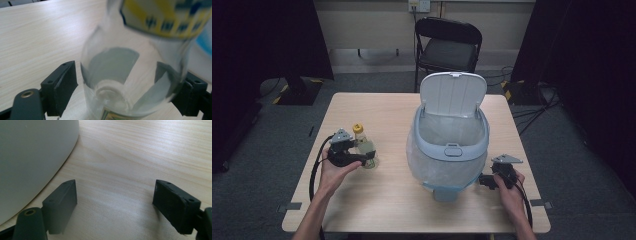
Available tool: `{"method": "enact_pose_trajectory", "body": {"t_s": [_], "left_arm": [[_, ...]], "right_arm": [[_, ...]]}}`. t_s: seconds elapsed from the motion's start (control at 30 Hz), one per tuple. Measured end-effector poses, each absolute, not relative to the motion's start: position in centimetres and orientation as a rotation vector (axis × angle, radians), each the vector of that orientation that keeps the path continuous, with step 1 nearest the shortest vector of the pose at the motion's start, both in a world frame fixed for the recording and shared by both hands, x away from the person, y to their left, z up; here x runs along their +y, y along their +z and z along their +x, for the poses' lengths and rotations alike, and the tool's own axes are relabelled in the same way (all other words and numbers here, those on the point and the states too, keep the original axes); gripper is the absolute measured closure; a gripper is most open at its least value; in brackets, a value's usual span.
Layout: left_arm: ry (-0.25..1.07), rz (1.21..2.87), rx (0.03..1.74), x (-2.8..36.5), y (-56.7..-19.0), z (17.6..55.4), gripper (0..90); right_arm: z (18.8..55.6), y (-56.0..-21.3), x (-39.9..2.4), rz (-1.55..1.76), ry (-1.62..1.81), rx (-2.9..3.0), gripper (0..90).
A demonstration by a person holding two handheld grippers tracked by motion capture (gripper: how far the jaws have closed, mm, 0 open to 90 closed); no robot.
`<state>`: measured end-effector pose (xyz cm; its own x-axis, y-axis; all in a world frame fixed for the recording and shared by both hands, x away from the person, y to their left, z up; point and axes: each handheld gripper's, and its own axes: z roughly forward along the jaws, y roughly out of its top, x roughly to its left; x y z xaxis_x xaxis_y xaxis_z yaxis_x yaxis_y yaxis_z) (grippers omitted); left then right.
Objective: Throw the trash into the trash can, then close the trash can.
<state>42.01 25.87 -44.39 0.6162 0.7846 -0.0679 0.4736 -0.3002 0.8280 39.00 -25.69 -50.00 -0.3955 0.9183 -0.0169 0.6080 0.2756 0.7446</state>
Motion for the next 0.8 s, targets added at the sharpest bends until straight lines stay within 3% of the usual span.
{"method": "enact_pose_trajectory", "body": {"t_s": [0.33, 0.53, 0.8], "left_arm": [[0.462, 1.976, 1.007, 24.9, -46.1, 42.2, 18.6], [0.498, 1.958, 0.999, 24.9, -46.4, 41.9, 24.8], [0.463, 1.941, 1.025, 24.9, -46.8, 42.2, 24.1]], "right_arm": [[39.0, -50.0, -25.7, 1.373, 0.925, 2.103, 18.4], [39.0, -50.0, -25.7, 1.373, 0.925, 2.103, 18.4], [39.0, -50.0, -25.7, 1.373, 0.925, 2.103, 18.4]]}}
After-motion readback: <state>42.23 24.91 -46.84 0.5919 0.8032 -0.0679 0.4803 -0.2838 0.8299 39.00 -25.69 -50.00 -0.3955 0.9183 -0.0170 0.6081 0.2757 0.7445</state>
